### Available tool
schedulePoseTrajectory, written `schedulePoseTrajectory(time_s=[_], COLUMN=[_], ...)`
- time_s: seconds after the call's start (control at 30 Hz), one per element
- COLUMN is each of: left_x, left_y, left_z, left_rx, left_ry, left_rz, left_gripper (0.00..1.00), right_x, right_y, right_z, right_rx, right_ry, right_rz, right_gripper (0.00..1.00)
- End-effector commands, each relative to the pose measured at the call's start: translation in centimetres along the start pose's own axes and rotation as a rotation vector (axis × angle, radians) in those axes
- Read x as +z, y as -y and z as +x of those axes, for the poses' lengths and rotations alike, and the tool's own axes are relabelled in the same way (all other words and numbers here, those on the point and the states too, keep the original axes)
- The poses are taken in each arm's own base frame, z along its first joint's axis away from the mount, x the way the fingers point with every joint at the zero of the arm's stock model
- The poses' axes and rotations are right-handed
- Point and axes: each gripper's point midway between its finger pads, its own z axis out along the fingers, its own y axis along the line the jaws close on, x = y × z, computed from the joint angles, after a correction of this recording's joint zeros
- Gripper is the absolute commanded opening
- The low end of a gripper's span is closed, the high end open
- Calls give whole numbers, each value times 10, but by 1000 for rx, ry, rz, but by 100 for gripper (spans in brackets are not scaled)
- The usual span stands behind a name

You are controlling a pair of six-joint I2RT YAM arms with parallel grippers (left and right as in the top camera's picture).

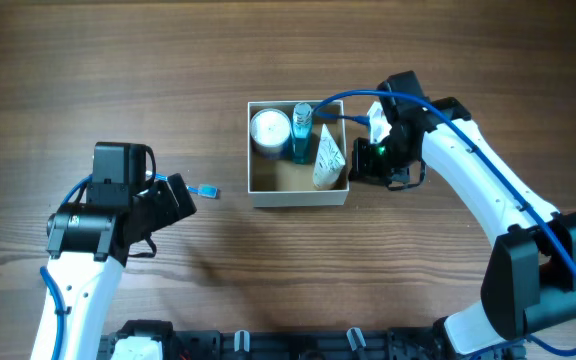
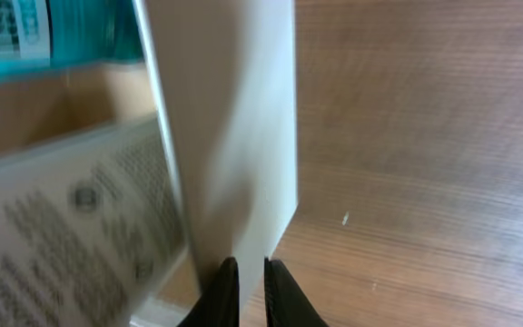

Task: Pack container

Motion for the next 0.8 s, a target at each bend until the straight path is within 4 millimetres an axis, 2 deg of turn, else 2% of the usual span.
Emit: schedulePoseTrajectory(time_s=[0.0, 0.03, 0.07, 0.1, 0.17, 0.2, 0.27, 0.3, 0.4, 0.5, 0.6, 0.77], left_x=[-5, -5, -5, -5, -5, -5, -4, 0, 17, 38, 56, 80], left_y=[0, 1, 1, 3, 6, 6, 5, 4, -5, -15, -16, -2], left_z=[-8, -9, -11, -12, -15, -16, -18, -18, -11, 1, 2, -7], left_rx=[-22, -23, -23, -24, -20, -22, -37, -39, -45, -49, -60, -158], left_ry=[27, 33, 40, 45, 54, 56, 52, 32, -68, -185, -231, -230], left_rz=[-3, 0, 4, 10, 24, 24, 9, -3, -63, -128, -152, -115], left_gripper=[100, 100, 100, 100, 100, 99, 99, 100, 100, 100, 100, 100], right_x=[-28, -44, -72, -96, -142, -158, -190, -199, -207, -201, -193, -180], right_y=[26, 29, 32, 34, 35, 32, 26, 24, 25, 30, 34, 39], right_z=[-33, -42, -53, -59, -59, -56, -42, -33, -9, 4, 7, 7], right_rx=[53, 58, 64, 63, 31, -4, -74, -82, -81, -68, -60, -66], right_ry=[155, 211, 301, 378, 518, 563, 640, 656, 642, 586, 546, 482], right_rz=[120, 132, 147, 157, 171, 172, 171, 170, 174, 187, 197, 216], right_gripper=[16, 17, 22, 33, 69, 80, 87, 88, 88, 89, 89, 90])
